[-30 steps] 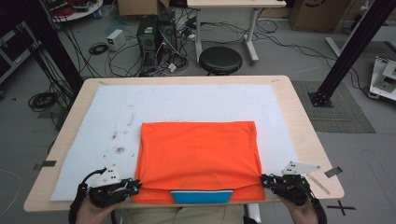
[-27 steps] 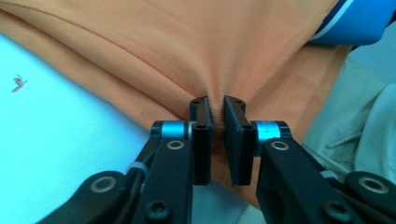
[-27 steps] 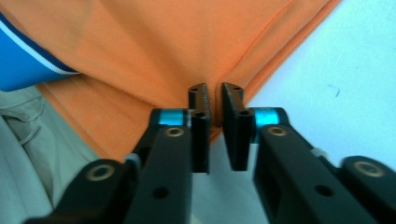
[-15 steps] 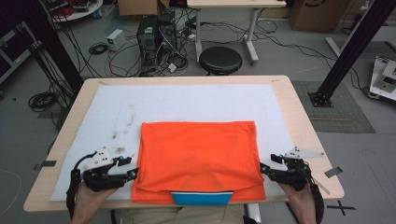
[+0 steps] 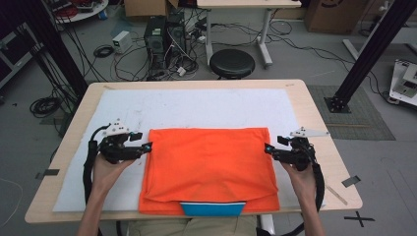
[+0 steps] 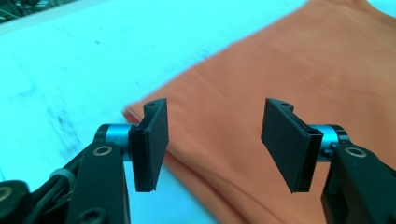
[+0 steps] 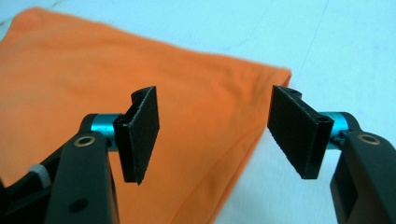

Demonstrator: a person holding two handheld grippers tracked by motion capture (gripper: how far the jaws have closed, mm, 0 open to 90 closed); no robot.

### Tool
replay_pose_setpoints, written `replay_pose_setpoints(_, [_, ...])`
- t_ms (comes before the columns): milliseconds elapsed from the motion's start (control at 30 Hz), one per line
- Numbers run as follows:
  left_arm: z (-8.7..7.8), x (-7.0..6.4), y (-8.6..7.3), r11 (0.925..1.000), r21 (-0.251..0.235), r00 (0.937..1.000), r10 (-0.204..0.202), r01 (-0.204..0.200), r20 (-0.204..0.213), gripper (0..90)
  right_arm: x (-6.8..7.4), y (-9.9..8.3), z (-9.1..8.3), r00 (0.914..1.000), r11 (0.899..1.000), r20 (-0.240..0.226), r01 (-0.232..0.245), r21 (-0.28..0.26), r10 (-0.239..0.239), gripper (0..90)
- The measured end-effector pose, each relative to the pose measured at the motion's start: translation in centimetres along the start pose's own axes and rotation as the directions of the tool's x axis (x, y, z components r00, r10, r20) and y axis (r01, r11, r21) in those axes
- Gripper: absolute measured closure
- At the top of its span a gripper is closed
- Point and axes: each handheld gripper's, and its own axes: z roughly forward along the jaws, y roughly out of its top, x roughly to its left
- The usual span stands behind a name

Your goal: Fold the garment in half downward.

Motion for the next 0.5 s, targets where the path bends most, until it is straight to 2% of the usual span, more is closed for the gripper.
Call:
replay_pose_setpoints(100, [1.7, 1.6, 1.2, 0.9992, 0.029, 0.9995, -0.026, 0.026, -0.016, 41.5, -0.2, 0.8, 0.7, 0.9999, 1.0, 0.01, -0.014, 0.001, 0.014, 34.7])
replay_pose_setpoints(200, [3.9, 3.6, 1.6, 0.9941, 0.083, 0.9975, -0.069, 0.07, -0.017, 41.4, -0.1, 1.1, 1.2, 0.9994, 1.0, 0.033, -0.012, 0.01, 0.011, 34.7])
replay_pose_setpoints(333, [6.5, 5.5, 0.8, 0.9869, 0.112, 0.9932, -0.114, 0.116, -0.026, 41.6, -0.1, 0.7, 1.8, 0.9993, 0.999, 0.038, -0.005, 0.033, 0.003, 34.8])
replay_pose_setpoints(433, [7.9, 6.2, -0.1, 0.9773, 0.163, 0.9908, -0.134, 0.135, -0.016, 41.5, -0.4, 0.4, 2.0, 0.9993, 0.999, 0.034, -0.018, 0.049, 0.016, 34.8])
replay_pose_setpoints(500, [8.4, 6.2, -0.6, 0.9769, 0.164, 0.9904, -0.138, 0.137, -0.007, 41.8, -0.6, 0.2, 2.1, 0.9989, 0.998, 0.038, -0.029, 0.051, 0.027, 34.8])
